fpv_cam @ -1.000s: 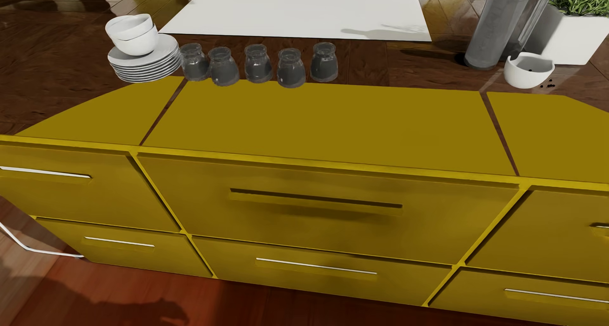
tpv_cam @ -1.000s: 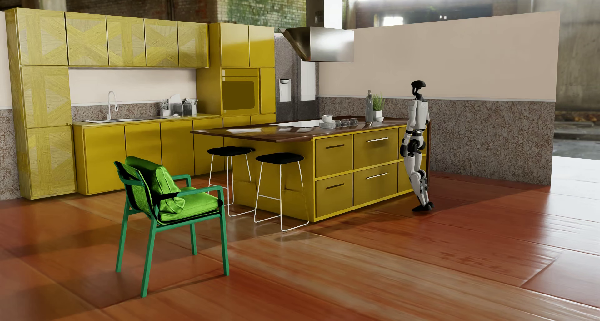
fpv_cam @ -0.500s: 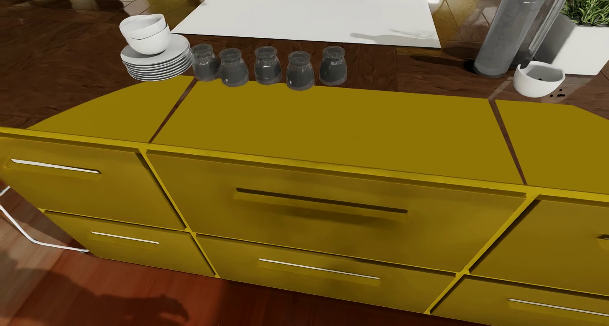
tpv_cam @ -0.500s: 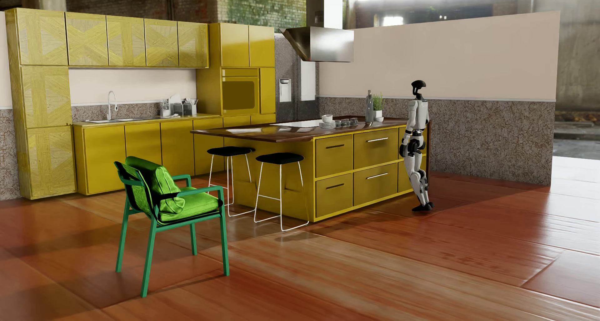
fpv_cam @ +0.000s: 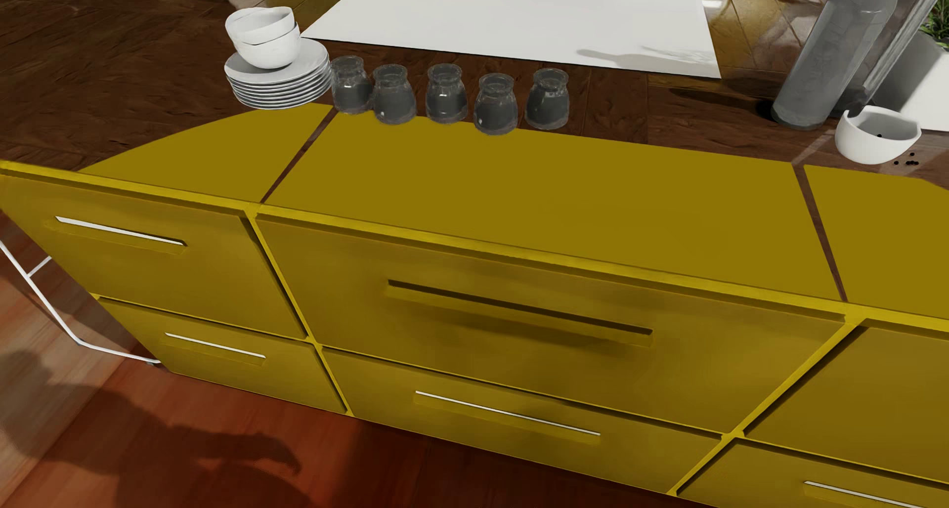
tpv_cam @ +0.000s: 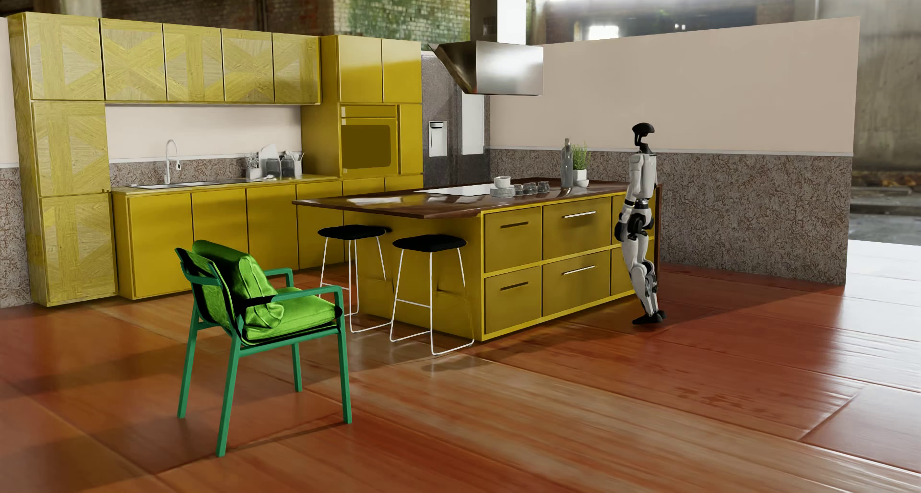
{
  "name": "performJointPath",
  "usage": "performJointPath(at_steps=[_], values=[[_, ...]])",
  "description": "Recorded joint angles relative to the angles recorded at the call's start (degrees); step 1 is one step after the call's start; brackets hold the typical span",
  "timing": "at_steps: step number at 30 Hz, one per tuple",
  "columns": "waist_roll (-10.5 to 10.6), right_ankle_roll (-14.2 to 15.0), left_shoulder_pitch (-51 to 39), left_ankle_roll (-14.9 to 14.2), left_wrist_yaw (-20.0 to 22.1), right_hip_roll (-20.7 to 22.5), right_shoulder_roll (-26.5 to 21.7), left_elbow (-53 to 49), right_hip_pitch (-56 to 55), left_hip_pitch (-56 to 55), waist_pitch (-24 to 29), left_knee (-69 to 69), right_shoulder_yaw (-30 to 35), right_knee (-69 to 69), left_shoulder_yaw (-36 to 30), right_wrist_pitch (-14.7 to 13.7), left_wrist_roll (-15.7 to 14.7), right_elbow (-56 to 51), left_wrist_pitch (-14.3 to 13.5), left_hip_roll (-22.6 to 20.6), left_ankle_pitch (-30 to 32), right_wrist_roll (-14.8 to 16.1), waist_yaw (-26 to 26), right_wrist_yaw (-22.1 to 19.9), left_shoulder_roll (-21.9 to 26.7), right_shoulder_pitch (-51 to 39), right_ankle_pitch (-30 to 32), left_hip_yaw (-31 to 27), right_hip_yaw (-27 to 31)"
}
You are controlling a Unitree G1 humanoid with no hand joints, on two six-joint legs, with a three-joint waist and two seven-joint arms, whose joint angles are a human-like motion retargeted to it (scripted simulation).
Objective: Walk to the corner
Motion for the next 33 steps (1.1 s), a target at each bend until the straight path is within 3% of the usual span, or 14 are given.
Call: performJointPath(at_steps=[33], values=[[-0.37, 0.00, 0.12, 0.00, 0.00, -0.69, 0.26, 1.30, 1.31, 1.19, 0.65, 0.20, -0.38, -0.01, 1.88, 0.00, 0.00, 0.29, 0.00, -0.46, -0.53, 0.00, 1.10, 0.00, -0.15, -0.06, -0.31, 0.00, 0.00]])
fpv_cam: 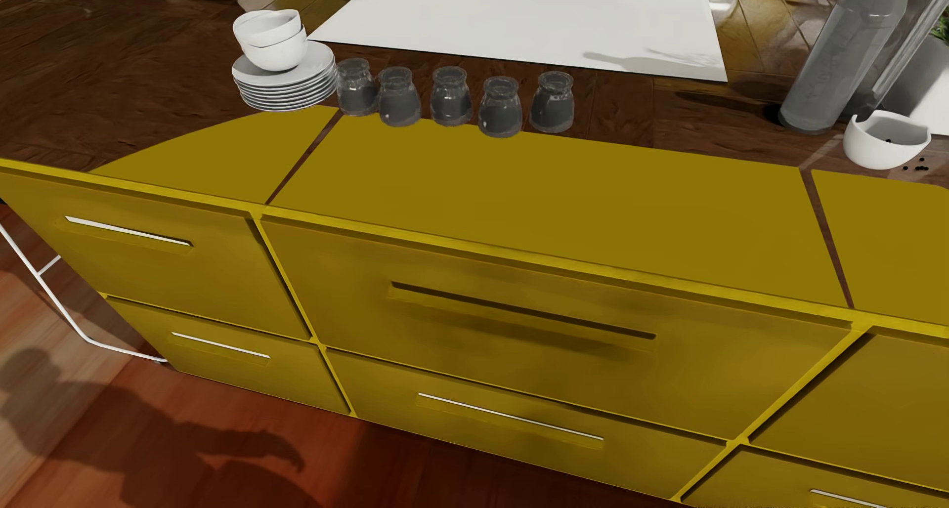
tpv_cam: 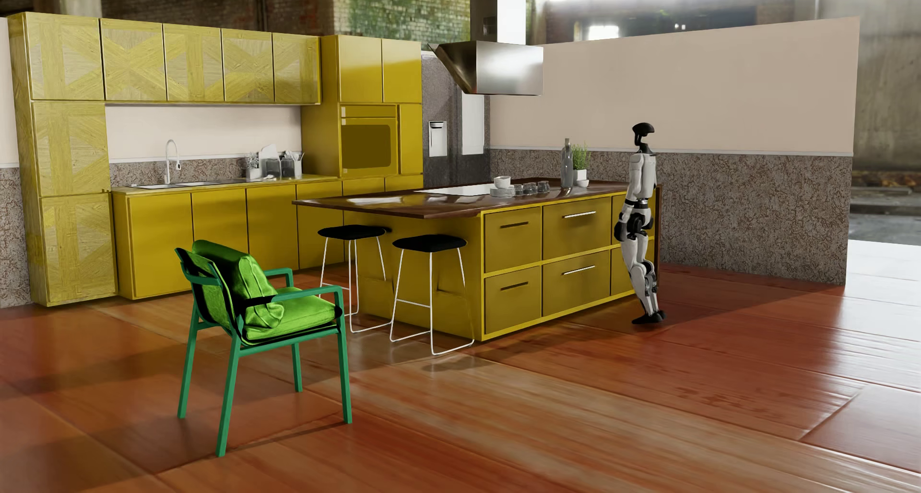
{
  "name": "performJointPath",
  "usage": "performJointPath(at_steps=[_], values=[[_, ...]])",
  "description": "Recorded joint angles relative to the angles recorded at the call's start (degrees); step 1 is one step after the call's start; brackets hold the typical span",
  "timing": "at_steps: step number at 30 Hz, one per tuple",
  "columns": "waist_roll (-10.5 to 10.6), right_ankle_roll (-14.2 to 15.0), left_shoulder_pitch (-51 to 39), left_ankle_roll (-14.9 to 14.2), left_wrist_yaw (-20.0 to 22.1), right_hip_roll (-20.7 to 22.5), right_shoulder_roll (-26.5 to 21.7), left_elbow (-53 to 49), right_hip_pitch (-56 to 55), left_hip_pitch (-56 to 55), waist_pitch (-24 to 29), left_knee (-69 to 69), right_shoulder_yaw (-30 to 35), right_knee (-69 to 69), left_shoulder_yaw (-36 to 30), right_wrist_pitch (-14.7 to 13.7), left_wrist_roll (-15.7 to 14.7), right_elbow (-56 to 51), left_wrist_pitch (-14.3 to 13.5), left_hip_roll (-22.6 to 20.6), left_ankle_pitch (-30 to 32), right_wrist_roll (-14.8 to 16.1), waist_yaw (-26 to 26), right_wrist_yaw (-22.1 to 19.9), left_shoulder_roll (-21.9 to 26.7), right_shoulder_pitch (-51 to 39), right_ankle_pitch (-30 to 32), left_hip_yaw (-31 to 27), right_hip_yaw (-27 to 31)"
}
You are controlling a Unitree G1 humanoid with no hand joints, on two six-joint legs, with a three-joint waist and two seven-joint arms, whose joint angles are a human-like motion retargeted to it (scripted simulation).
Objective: Walk to the corner
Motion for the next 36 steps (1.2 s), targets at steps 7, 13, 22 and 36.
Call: performJointPath(at_steps=[7, 13, 22, 36], values=[[0.30, 0.00, 0.82, 0.00, 0.00, 0.14, 0.17, -1.24, 0.18, 0.25, -0.68, 0.01, -0.76, 0.07, 0.79, 0.00, 0.00, -0.27, 0.00, 0.28, -0.22, 0.00, -0.13, 0.00, -0.07, 0.18, -0.07, 0.00, 0.00], [0.29, 0.00, 1.17, 0.00, 0.00, 0.09, 0.65, -1.51, -0.48, -0.29, -1.25, 0.19, -2.43, 0.20, 2.19, 0.00, 0.00, -0.89, 0.00, 0.49, -0.55, 0.00, -0.43, 0.00, -0.79, 1.34, 0.03, 0.00, 0.00], [1.46, 0.00, 1.29, 0.00, 0.00, 0.47, 1.02, -1.58, -0.45, -0.43, -0.57, 0.21, -3.51, -0.13, -0.48, 0.00, 0.00, -0.86, 0.00, 1.12, -1.02, 0.00, -4.13, 0.00, -1.21, 1.47, 0.21, 0.00, 0.00], [2.74, 0.00, 1.15, 0.00, 0.00, 0.02, 0.15, -2.77, -0.92, -0.54, -1.38, -0.53, -3.17, -0.15, -2.87, 0.00, 0.00, -0.44, 0.00, 0.80, -0.72, 0.00, -5.74, 0.00, -1.67, 0.82, -0.19, 0.00, 0.00]])
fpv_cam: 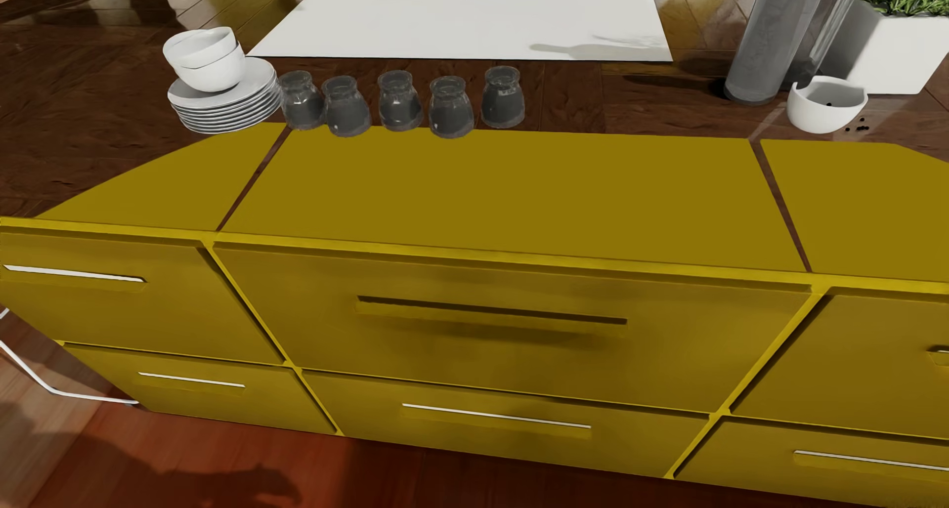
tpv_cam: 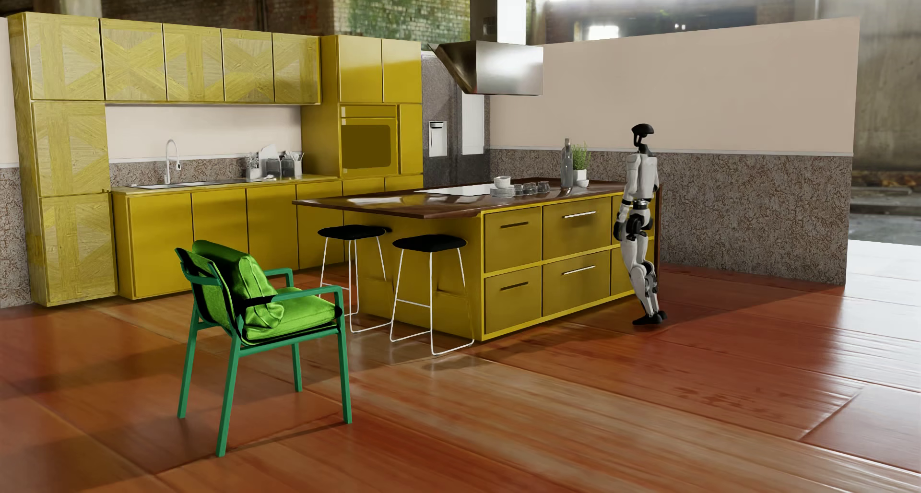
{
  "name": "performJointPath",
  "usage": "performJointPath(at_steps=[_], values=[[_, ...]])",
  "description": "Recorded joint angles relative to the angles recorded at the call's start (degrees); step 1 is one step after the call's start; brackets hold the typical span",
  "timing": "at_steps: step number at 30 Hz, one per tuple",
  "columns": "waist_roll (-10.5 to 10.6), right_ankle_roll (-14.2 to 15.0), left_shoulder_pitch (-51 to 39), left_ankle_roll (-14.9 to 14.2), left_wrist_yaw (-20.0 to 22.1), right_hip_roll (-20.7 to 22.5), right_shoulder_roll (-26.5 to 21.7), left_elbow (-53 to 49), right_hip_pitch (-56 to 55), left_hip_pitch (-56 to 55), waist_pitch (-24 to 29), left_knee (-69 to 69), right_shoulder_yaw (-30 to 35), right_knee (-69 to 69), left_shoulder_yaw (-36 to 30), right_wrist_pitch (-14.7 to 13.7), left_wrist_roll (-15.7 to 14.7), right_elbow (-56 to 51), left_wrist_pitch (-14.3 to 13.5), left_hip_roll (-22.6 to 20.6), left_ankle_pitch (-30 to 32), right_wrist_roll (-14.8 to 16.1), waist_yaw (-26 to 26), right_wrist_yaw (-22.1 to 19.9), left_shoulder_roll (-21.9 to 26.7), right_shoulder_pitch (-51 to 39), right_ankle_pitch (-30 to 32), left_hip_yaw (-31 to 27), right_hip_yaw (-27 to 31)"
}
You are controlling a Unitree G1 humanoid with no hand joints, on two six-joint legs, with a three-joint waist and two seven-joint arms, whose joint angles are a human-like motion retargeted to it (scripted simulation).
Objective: Walk to the corner
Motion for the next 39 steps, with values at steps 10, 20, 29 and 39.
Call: performJointPath(at_steps=[10, 20, 29, 39], values=[[-0.35, 0.00, 0.12, 0.00, 0.00, -0.01, -0.10, -0.09, 0.20, 0.11, -0.24, 0.32, 0.63, 0.09, -0.25, 0.00, 0.00, -0.09, 0.00, -0.05, -0.49, 0.00, -0.19, 0.00, 0.34, -0.04, -0.11, 0.00, 0.00], [0.34, 0.00, 1.38, 0.00, 0.00, -0.20, -1.21, -1.38, -0.13, -0.53, 0.47, 0.76, 0.99, 0.04, -3.05, 0.00, 0.00, 0.54, 0.00, -0.21, -0.89, 0.00, -4.05, 0.00, 0.45, -1.45, 0.44, 0.00, 0.00], [3.70, 0.00, 3.63, 0.00, 0.00, 0.63, -3.02, -4.75, 0.20, 0.65, 2.15, 0.08, 0.86, 0.20, -3.28, 0.00, 0.00, 1.00, 0.00, 0.55, -0.54, 0.00, -9.14, 0.00, 0.24, -4.64, -0.44, 0.00, 0.00], [5.00, 0.00, 2.09, 0.00, 0.00, 0.95, -3.45, -4.74, -1.26, -0.35, 2.16, 0.23, 0.52, 0.60, -3.19, 0.00, 0.00, 1.73, 0.00, 0.96, -0.32, 0.00, -11.34, 0.00, 0.71, -5.33, -0.84, 0.00, 0.00]])
